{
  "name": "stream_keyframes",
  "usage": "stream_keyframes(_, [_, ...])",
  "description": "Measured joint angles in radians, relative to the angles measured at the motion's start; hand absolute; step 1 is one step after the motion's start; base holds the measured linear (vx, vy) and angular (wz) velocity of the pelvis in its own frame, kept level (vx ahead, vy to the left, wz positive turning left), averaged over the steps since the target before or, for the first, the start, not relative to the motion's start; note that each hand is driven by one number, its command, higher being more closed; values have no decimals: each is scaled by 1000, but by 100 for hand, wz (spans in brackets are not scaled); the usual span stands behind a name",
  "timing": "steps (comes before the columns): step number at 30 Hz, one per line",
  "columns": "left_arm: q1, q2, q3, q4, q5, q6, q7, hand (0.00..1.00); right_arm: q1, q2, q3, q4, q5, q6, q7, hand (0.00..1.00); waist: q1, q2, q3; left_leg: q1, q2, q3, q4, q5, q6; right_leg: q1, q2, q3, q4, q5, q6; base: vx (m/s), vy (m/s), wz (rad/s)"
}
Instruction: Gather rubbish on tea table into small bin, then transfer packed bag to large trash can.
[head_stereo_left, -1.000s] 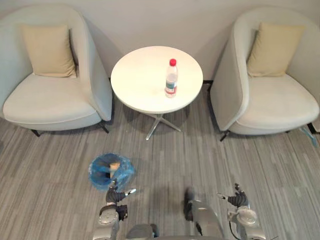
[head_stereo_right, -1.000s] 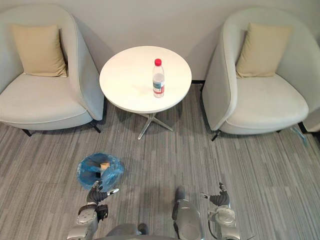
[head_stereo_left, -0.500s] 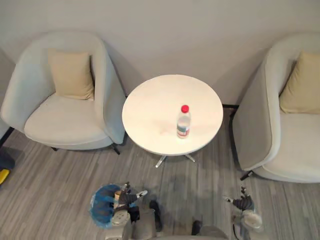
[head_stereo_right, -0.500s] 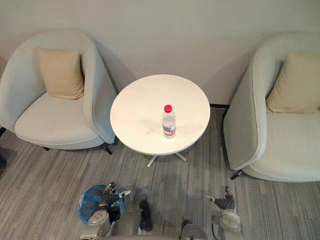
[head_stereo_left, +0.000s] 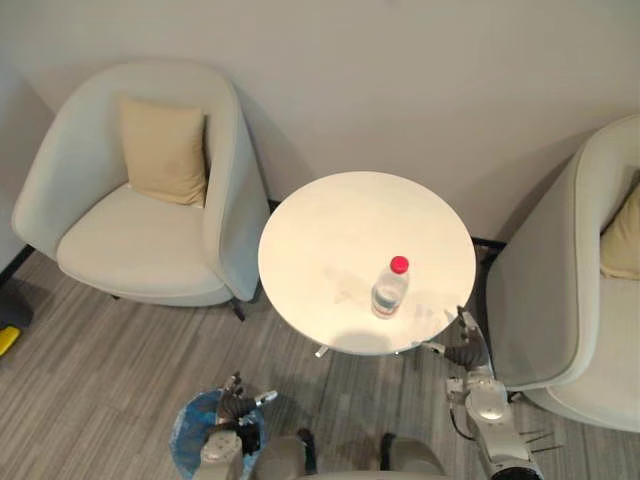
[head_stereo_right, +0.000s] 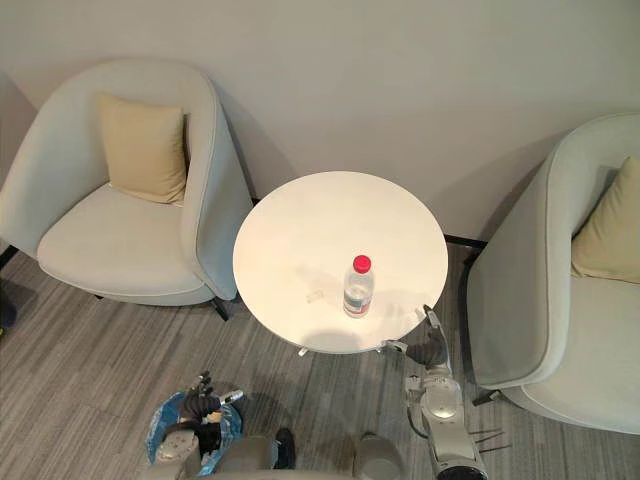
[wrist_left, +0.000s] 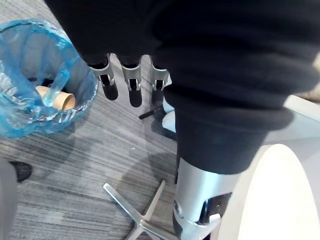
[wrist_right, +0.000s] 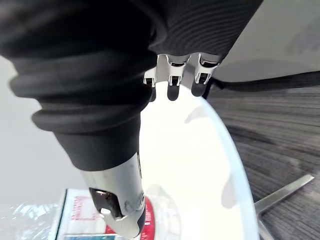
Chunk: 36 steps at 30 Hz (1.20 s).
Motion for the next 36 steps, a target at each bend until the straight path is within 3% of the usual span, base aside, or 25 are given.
stream_keyframes(4, [12, 0, -2, 1, 8, -1, -2, 0, -1, -2, 12, -36, -34, -17, 2, 0, 5, -2, -1, 25, 8, -34, -54, 20, -24, 53, 15, -38, -74, 21, -11, 85, -78, 21])
stream_keyframes(8, [14, 1, -5, 12, 16, -4, -5, 0, -32, -12, 43, -36, -36, -25, 5, 0, 28, -2, -5, 44, 1, -46, -114, 57, -26, 72, 14, -56, -118, 37, -16, 28, -27, 16])
stream_keyframes(14, [52, 3, -20, 27, 44, -9, -24, 0, -174, -24, 79, 27, -33, -36, 0, 0, 30, 5, -5, 58, -9, -76, -193, 121, -29, 93, 12, -88, -174, 78, -20, -47, -12, 16])
stream_keyframes(17, [52, 4, -30, 30, 43, -15, -24, 0, -258, -42, 80, 102, -17, -36, -3, 0, 33, 27, 0, 50, -17, -96, -237, 163, -28, 80, 8, -111, -185, 95, -19, -133, 7, 21])
stream_keyframes(20, [52, 4, -44, 30, 43, -21, -25, 0, -343, -66, 84, 165, 12, -35, -7, 0, 54, 67, 19, 36, -23, -96, -274, 194, -24, 49, 4, -113, -185, 113, -18, -139, 28, 5])
stream_keyframes(21, [52, 4, -45, 30, 43, -21, -24, 0, -366, -71, 86, 182, 15, -35, -9, 100, 57, 77, 24, 26, -24, -96, -274, 200, -24, 40, 4, -112, -186, 119, -16, -154, 41, -4])
stream_keyframes(23, [58, 4, -45, 30, 42, -22, -24, 0, -448, -86, 123, 234, 26, -34, -22, 100, 59, 99, 41, -10, -26, -96, -274, 209, -26, 2, 1, -110, -186, 129, -6, -153, 47, -2])
stream_keyframes(25, [62, 4, -48, 30, 40, -22, -23, 0, -497, -90, 143, 273, 50, -34, -26, 100, 71, 104, 45, -34, -27, -93, -275, 212, -28, -24, -1, -107, -187, 134, -5, -101, 31, -4])
stream_keyframes(27, [61, 3, -49, 30, 38, -23, -23, 0, -529, -101, 150, 299, 54, -33, -26, 100, 86, 102, 52, -44, -27, -93, -275, 212, -28, -33, -2, -107, -188, 135, -5, -36, 12, 4])
stream_keyframes(36, [45, 3, -48, 29, 36, -23, -21, 0, -523, -107, 162, 244, 86, -27, -25, 100, 84, 103, 67, -57, -31, -106, -273, 224, -19, -23, 0, -123, -219, 152, -9, 65, -12, 3])
